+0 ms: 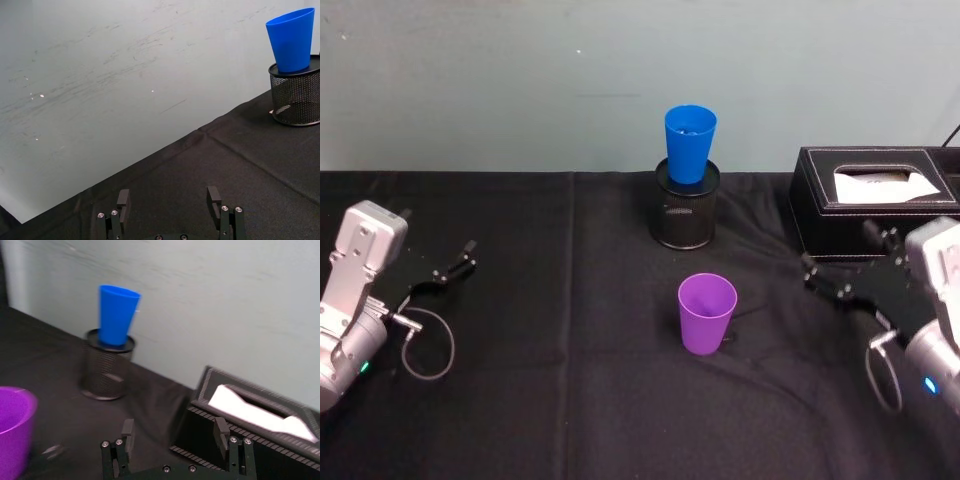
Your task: Pick up one cup with a gripper and tap it against the other cup.
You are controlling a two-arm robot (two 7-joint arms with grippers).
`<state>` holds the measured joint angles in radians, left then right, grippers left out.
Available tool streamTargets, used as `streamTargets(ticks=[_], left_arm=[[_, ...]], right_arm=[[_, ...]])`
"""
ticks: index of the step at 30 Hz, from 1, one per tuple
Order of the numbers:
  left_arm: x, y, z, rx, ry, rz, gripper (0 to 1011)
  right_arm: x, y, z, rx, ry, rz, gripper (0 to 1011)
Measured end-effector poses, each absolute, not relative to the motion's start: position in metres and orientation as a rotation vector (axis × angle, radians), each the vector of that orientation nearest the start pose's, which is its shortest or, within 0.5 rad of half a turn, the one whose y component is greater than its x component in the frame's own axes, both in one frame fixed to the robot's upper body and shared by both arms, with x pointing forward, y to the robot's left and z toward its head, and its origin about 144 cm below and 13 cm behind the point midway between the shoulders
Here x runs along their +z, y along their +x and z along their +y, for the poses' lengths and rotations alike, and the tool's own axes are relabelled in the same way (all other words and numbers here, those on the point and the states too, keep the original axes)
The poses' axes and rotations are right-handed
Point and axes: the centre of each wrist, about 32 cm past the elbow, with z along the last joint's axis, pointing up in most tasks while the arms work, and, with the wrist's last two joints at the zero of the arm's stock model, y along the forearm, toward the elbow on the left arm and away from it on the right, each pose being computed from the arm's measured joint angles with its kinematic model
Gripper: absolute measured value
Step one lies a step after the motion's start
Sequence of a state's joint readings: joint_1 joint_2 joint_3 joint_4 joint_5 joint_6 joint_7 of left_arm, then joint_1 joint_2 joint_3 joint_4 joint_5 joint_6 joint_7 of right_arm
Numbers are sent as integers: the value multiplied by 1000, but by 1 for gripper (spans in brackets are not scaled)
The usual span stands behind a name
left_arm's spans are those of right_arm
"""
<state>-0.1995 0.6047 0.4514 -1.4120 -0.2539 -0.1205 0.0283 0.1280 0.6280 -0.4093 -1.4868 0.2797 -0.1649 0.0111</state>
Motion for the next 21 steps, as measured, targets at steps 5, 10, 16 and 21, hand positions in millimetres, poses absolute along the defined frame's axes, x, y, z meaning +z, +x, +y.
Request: streamTargets(ticks=[5, 10, 16, 21], left_arm=[[1140, 489, 310, 1248, 304, -285, 1000], [1140, 489, 310, 1248, 304, -285, 1000], [1140, 489, 310, 1248, 304, -285, 1000], [1140, 489, 310, 1248, 304, -285, 1000]], right_arm=[[1130, 447, -310, -1100, -203, -237, 1003], [1113, 421, -300, -956, -155, -185, 1003], [1103, 412, -287, -867, -131, -158, 1003], [1100, 420, -280, -847, -115, -137, 1003]])
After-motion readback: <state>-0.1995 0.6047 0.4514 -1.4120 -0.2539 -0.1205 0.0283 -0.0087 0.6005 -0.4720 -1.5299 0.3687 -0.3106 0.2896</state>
